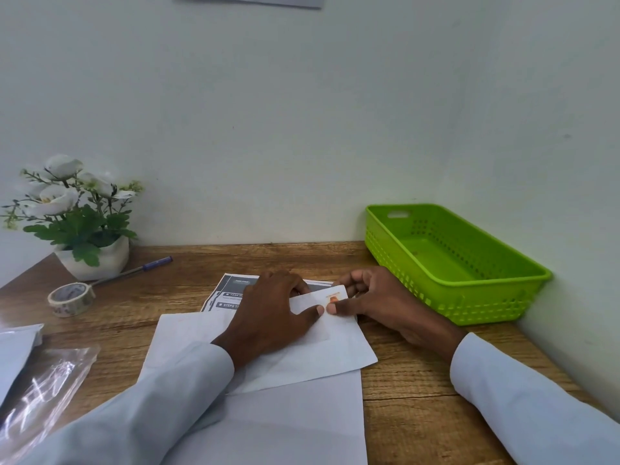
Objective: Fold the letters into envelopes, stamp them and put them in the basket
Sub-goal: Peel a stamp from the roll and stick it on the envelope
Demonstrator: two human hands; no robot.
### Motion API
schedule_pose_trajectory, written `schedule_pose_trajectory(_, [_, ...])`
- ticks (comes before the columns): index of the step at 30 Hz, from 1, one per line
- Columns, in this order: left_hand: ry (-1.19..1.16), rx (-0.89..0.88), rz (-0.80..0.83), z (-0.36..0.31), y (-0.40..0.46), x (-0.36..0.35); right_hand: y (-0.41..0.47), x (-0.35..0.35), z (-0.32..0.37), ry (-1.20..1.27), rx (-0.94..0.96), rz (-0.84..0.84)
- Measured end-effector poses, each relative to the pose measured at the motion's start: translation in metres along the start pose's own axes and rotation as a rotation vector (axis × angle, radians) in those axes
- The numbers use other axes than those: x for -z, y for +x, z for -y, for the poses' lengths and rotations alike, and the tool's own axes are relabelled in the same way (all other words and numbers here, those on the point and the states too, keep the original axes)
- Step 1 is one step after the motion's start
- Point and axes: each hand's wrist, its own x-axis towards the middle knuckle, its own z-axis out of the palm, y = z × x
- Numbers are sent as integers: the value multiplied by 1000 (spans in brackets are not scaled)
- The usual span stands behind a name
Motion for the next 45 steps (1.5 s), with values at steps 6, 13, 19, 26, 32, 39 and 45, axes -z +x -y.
schedule_pose_trajectory(6, [-21,4,0,2,0,0,2,-6,1,77,-17,-90])
schedule_pose_trajectory(13, [-80,44,-11,3,3,0,-6,-2,4,40,-30,12])
schedule_pose_trajectory(19, [-170,28,-51,5,5,5,-9,-8,6,85,-21,-47])
schedule_pose_trajectory(26, [-187,-51,-26,2,5,23,-17,-15,18,174,-65,-81])
schedule_pose_trajectory(32, [-202,13,92,-11,14,56,-29,-4,35,187,-69,16])
schedule_pose_trajectory(39, [-340,122,137,-33,26,126,-45,12,63,191,60,168])
schedule_pose_trajectory(45, [-538,234,44,-53,37,164,-52,15,73,370,144,65])
